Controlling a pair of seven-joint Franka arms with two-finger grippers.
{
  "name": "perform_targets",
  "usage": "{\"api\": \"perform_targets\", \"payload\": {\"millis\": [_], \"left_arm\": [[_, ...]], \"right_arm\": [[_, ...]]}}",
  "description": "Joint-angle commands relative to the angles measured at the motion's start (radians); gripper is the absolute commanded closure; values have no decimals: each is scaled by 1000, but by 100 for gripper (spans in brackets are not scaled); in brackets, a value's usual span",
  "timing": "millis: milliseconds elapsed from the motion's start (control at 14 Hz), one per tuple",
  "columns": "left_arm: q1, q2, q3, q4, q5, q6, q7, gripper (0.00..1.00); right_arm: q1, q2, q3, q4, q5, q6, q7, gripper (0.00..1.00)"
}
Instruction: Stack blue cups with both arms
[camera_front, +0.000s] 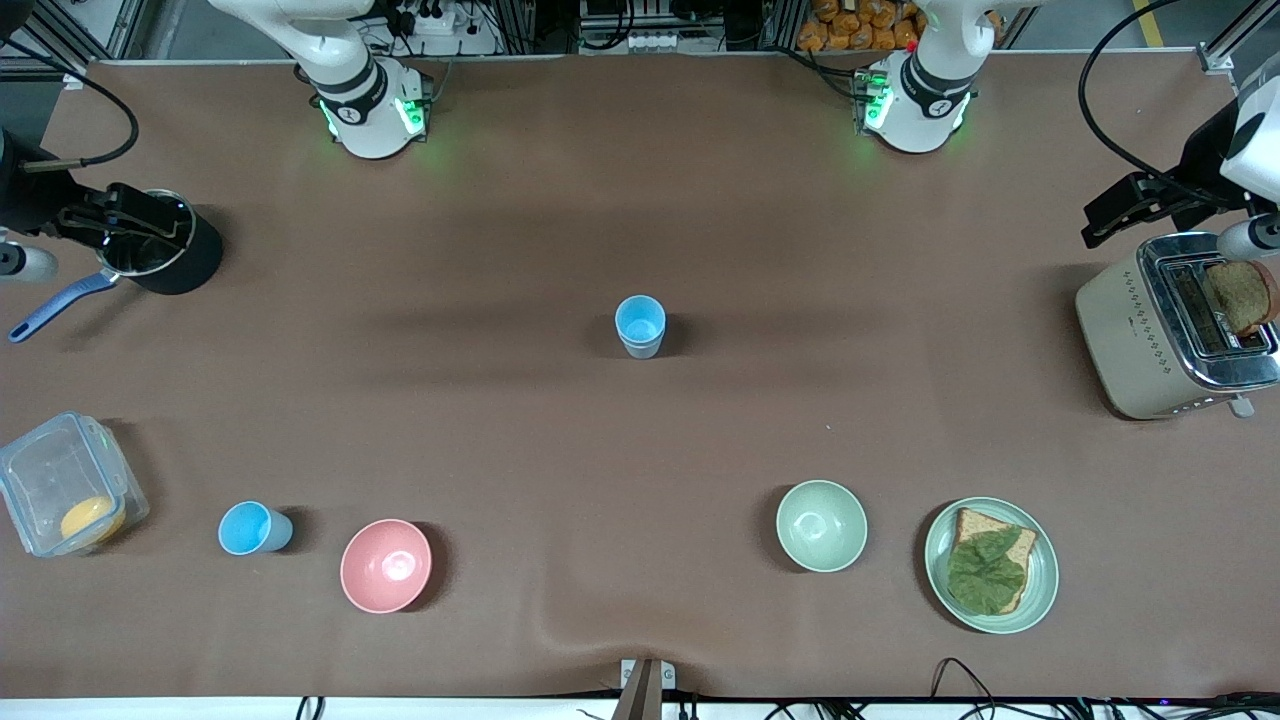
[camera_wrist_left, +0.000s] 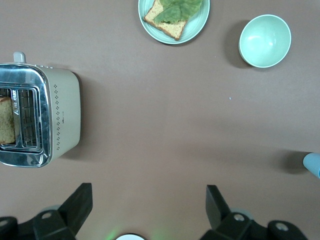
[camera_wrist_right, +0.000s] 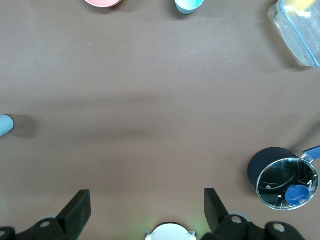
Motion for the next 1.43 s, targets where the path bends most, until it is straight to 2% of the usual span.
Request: {"api": "perform_targets", "payload": {"millis": [0,500,714,1357], "left_arm": [[7,-7,5,-2,-19,0,29,0],[15,-8,6,-2,-19,0,42,0],[9,-8,2,1,-19,0,153,0],[1,-8,-6,15,-43,-4,139,0]], "right_arm": [[-26,-2,27,4,-20,-8,14,0],[-26,-3,27,3,-23,-9,14,0],[-26,-5,31,1,-25,-9,14,0],[-28,-5,45,-1,-58,2,14,0]]}}
